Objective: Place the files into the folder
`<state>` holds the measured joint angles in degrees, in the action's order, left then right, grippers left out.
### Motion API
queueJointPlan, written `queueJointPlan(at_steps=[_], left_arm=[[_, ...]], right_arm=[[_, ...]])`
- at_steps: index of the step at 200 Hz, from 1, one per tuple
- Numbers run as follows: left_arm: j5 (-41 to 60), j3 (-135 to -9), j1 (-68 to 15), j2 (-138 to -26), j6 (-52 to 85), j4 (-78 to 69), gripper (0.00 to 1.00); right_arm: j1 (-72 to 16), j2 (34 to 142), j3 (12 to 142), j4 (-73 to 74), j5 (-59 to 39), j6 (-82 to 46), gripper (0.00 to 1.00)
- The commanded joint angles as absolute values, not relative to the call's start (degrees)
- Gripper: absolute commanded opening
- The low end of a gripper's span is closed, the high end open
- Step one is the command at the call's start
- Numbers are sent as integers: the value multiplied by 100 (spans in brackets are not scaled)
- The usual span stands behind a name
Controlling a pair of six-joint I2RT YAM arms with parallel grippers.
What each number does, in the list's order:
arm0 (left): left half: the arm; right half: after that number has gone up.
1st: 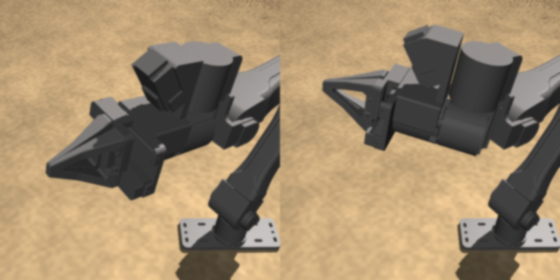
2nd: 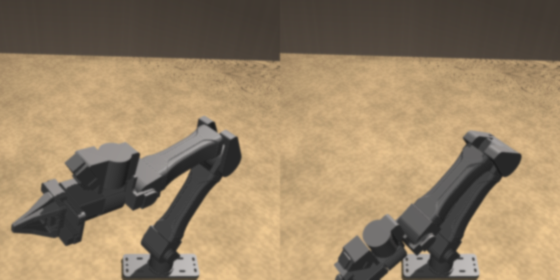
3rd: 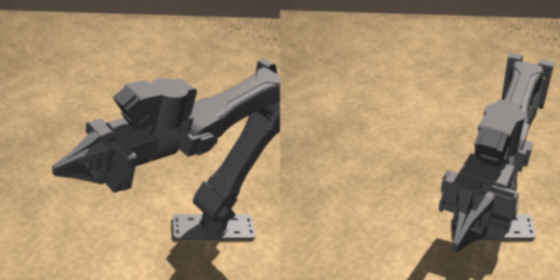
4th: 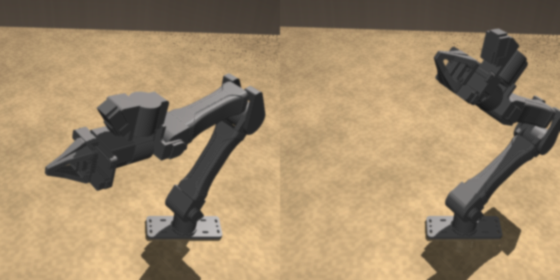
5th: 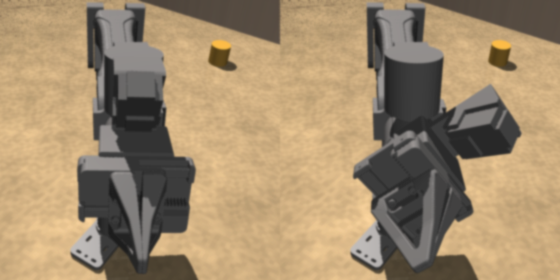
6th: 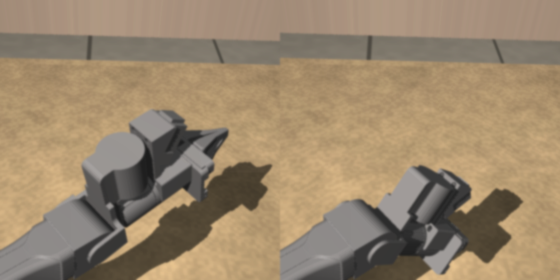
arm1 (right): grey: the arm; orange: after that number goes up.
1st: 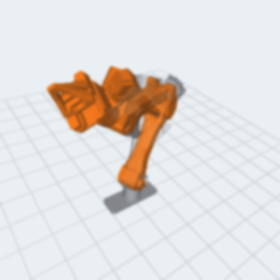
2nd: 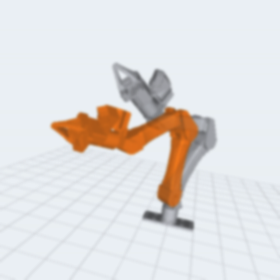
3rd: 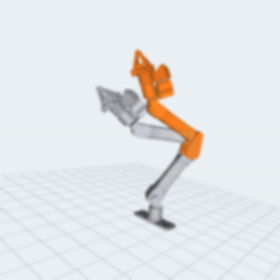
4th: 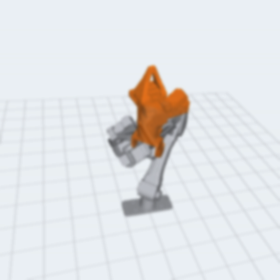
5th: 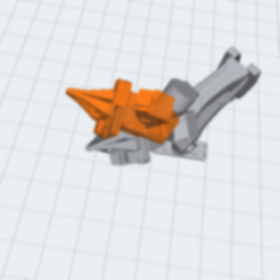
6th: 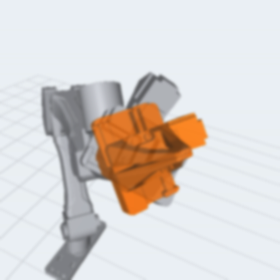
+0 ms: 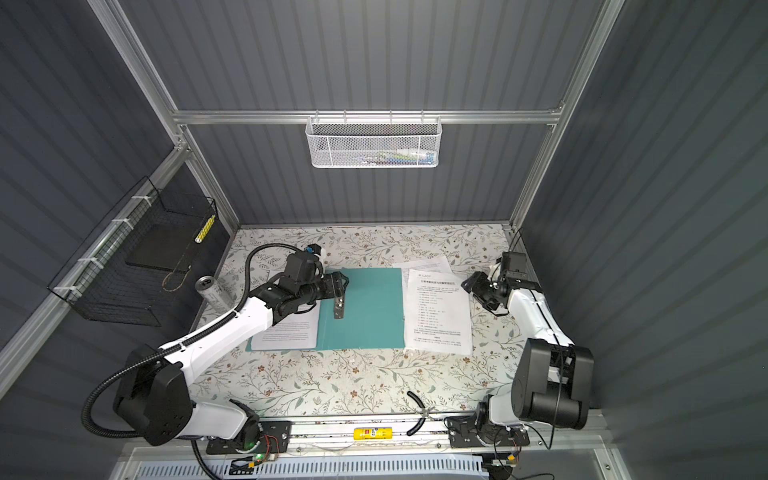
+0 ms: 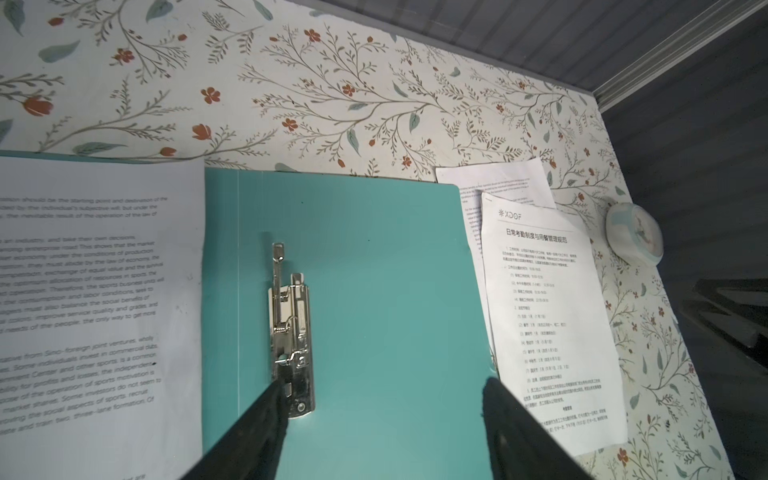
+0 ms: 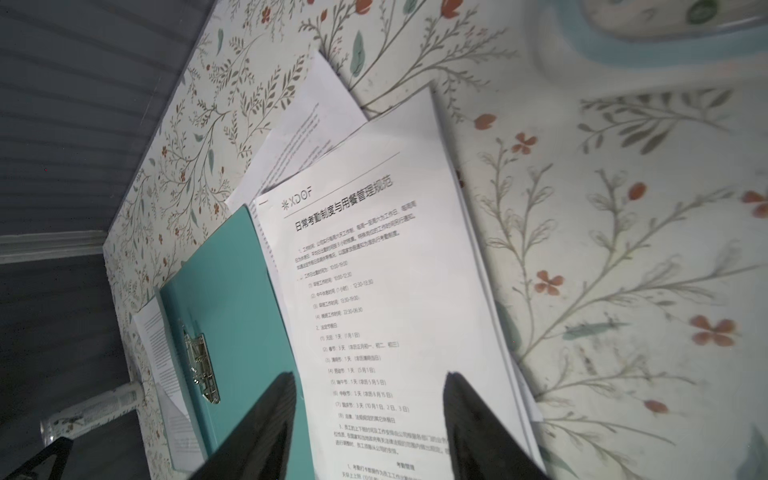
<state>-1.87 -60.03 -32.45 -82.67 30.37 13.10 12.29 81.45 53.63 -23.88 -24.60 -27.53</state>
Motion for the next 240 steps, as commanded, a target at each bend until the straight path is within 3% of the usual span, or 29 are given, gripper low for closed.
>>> queueJointPlan(at_steps=[1,143,240], left_arm=[[-141,-6270,-3375,-8434,3094,1123,75],[539,-7673,-4084,-10421,2832,871,74],[1024,-8331,-4376,-11539,3097,557,71]], right_arm=[[1462,8193,5198,-2305,-2491,-2602,59],[1845,8304,4734,-1883,-2642,-2895,56],[1855,9004,4622,-1538,-2974,-2942,55]])
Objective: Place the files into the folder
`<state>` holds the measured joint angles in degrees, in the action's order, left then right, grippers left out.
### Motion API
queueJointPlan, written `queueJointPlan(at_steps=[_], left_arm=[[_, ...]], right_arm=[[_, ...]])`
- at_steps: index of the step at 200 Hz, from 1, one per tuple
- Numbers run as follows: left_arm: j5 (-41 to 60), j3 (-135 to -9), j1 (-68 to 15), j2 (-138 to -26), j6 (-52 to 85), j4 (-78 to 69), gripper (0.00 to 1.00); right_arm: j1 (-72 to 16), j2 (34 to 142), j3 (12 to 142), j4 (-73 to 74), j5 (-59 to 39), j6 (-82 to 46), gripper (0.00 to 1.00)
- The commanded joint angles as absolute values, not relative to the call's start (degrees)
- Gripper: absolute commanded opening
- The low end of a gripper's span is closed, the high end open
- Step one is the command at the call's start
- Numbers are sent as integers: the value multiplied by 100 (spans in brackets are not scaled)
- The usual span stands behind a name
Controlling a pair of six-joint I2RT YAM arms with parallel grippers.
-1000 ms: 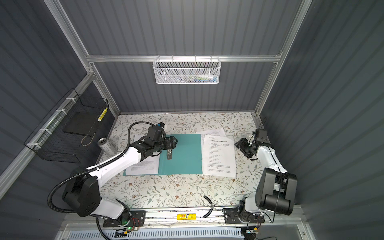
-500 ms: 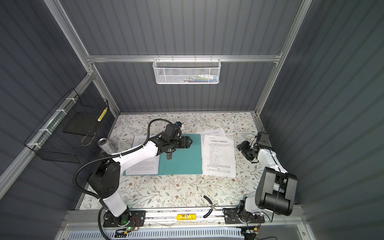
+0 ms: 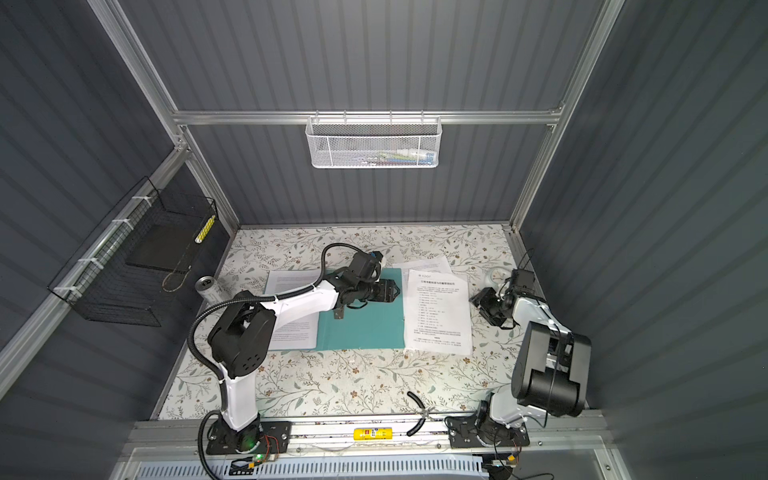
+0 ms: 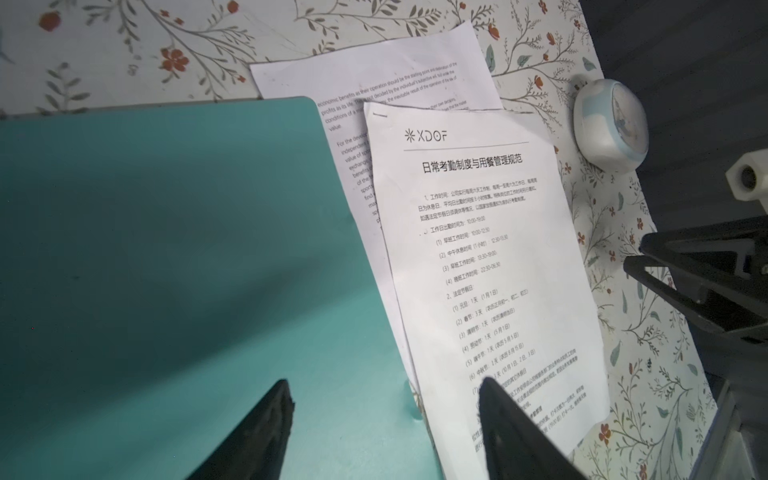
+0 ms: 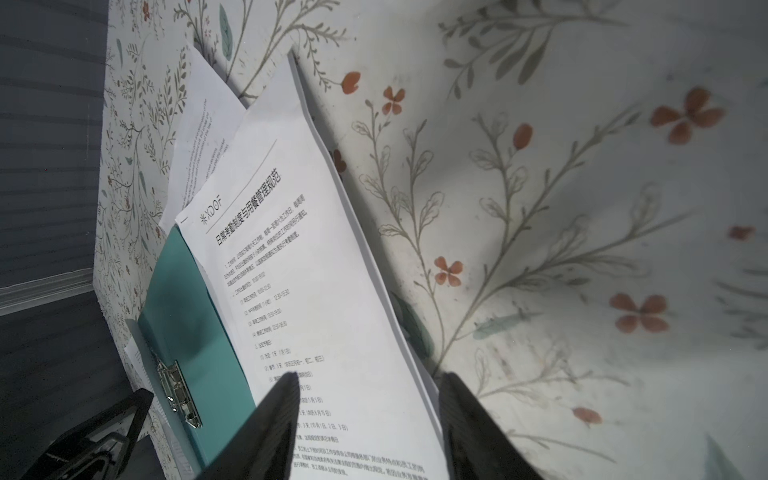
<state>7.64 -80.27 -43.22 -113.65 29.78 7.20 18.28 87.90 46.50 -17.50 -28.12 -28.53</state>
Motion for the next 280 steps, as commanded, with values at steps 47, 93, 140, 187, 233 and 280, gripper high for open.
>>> queueJointPlan(at_steps=[47,93,140,187,233,280], left_arm=[[1239,-8468,-4417,-11862,3226,453,69],[1408,-8595,-4438,-12162,3348,326,67],[1557,-8675,-4456,-12356,3479,265,66],[1641,-8657,-4471,-12476,3619,181,65],[1657,-8602,-4494,-12550,3670,139,63],[1666,-8547,-4509,-12612,3691,141,62]], right_arm=[[1862,9493,4822,-1337,-3198,-3021,51],[1850,9699,4764,-1101,-3376,-3091,50],[1803,9921,4814,-825,-3652,-3243,48],[1763,9836,4825,-664,-3690,-3357,46],[1623,9720,4841,-570,-3723,-3453,45],[1425,9604,4825,-449,-3794,-3559,43]])
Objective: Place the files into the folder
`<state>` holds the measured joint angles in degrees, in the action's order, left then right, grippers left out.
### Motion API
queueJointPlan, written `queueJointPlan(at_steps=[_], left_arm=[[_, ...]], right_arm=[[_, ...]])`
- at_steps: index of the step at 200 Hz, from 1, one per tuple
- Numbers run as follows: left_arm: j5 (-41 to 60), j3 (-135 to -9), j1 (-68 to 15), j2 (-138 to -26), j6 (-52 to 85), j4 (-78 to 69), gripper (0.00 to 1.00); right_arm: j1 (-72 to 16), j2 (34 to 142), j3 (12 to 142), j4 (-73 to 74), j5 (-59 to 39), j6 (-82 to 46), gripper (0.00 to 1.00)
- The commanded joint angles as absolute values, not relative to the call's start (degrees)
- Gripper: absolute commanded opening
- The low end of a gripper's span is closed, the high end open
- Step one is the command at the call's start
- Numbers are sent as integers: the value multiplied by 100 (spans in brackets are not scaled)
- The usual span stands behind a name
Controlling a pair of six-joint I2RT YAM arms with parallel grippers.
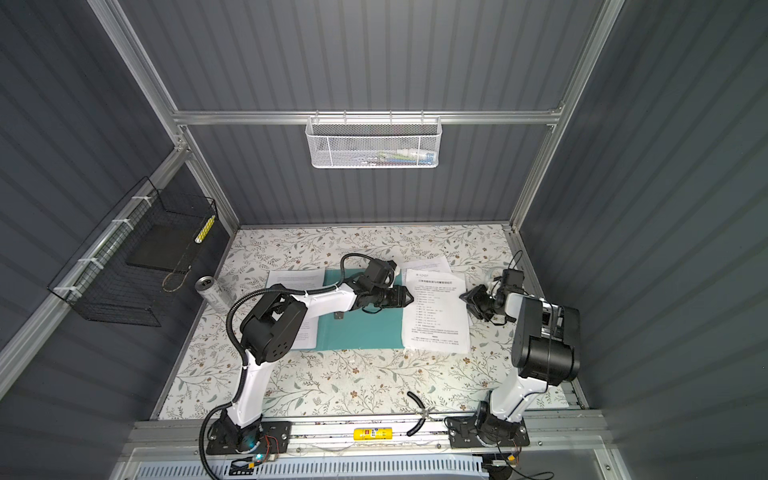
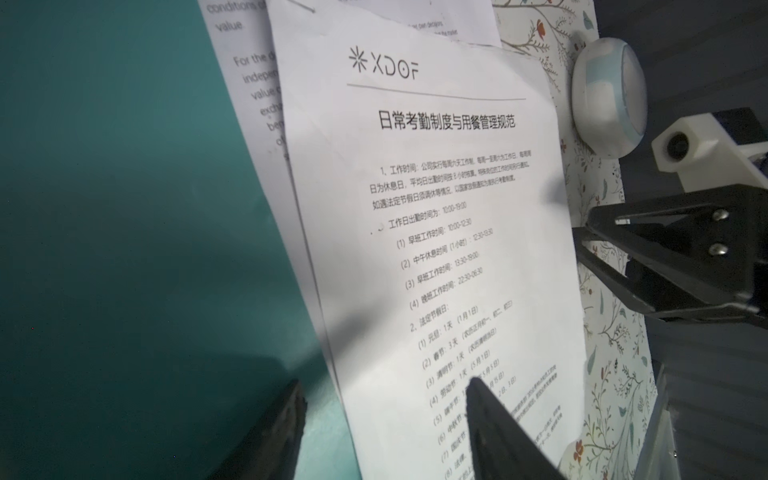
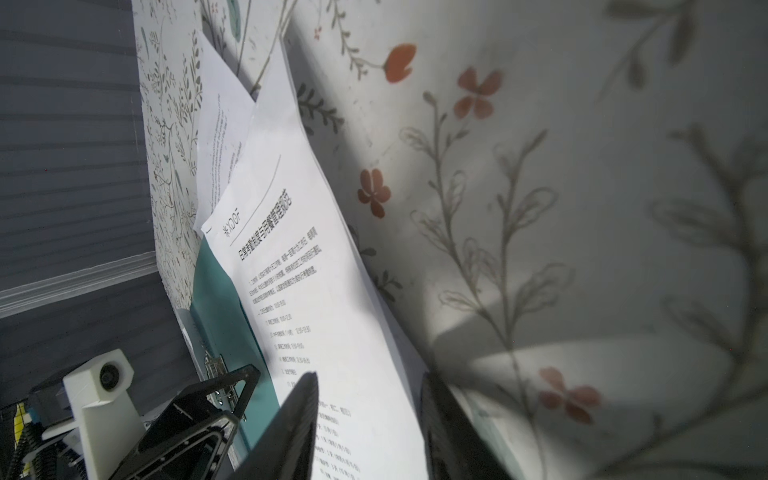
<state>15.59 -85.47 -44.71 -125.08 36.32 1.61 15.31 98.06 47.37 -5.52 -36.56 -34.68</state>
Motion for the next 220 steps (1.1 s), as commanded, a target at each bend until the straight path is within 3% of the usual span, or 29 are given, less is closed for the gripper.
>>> queueJointPlan(at_steps=[1,122,159,199,220], left_arm=[[1668,-8545,-4504,-12612,3687,141,62],[1697,-8535,-4507,-12709,3787,70,61],[1638,-8516,-4504,-12640,3770,76,61],[1609,-8637,-4509,-12472,3685,188,61],[1518,-8701,-4498,-12195,3583,311,61]], right_arm=[[1425,9605,4830,-449,-3800,-3564,43],[1213,9633,4726,-1004,-3503,-3238,39],[1202,9532,4798,-1037,-3561,-3217,24],[1184,9280,4886,-1132,-3637,-3234,0],[1095,9023,4963,-1264,-3645,-3256,0]])
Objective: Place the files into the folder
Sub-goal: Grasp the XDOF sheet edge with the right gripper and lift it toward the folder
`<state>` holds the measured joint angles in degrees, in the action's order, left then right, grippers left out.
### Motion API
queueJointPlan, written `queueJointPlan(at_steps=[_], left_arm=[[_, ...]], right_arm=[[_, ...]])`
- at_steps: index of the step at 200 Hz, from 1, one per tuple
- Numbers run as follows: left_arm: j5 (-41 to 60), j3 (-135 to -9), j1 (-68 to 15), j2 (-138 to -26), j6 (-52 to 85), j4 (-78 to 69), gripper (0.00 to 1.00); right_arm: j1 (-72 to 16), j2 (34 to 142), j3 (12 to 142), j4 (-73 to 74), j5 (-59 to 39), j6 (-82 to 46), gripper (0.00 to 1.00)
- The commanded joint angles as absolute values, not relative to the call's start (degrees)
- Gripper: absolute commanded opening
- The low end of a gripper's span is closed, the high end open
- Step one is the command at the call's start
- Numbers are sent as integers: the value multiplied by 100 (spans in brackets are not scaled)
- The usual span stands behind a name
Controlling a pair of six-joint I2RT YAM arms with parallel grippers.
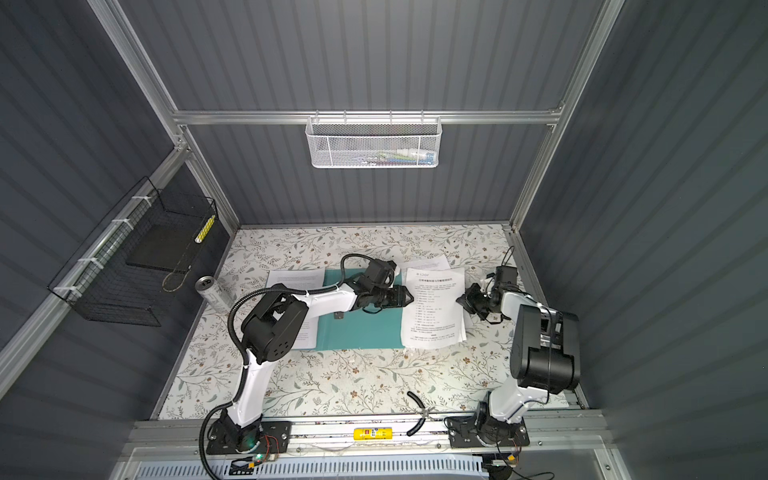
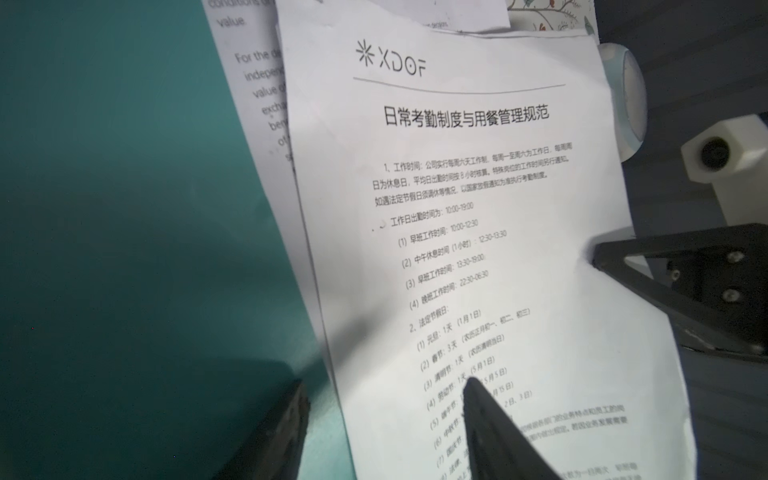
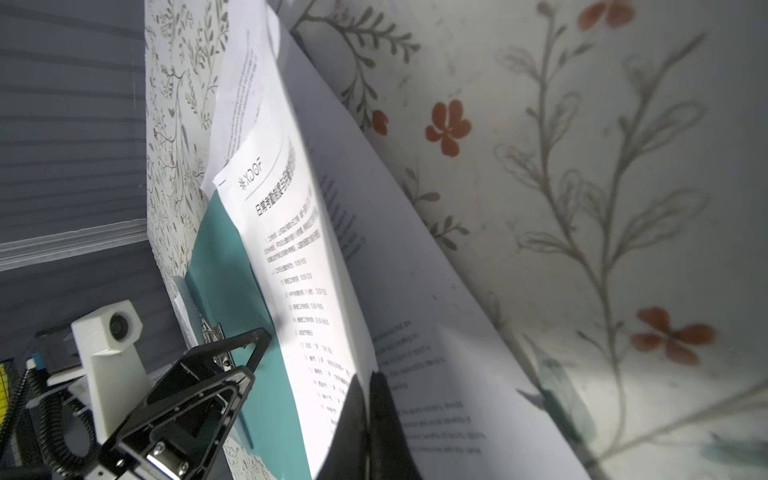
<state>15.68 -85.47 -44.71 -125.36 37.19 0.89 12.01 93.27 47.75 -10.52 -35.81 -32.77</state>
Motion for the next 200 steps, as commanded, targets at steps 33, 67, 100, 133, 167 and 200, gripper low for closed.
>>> queueJointPlan(at_steps=[33,67,100,133,167,200], left_arm=[[1338,-8662,-4476,-11519,3400,519,62],[984,-8390,-4347,-10559,3207,852,62],[328,-7492,-4058,-9385,3161,1010,64],[131,-6452,-3505,-8366,3356,1054,65],[-600,-5912,-3384,-7717,3168,1402,66],[-760,-5705,-3366,-7550,3222,1346,67]], right_arm=[[885,8491,5220,-1507,-3726,-3403,0],[524,7950,5770,-1942,-3607,-3559,0],[59,7795,6407,-2195,-3484,-3651,0],[-580,8164,6917,-2060,-3474,-3799,0],[-1444,8915,7471,-1801,-3410,-4040,0],[-1853,9400,7602,-1234,-3459,-4453,0]])
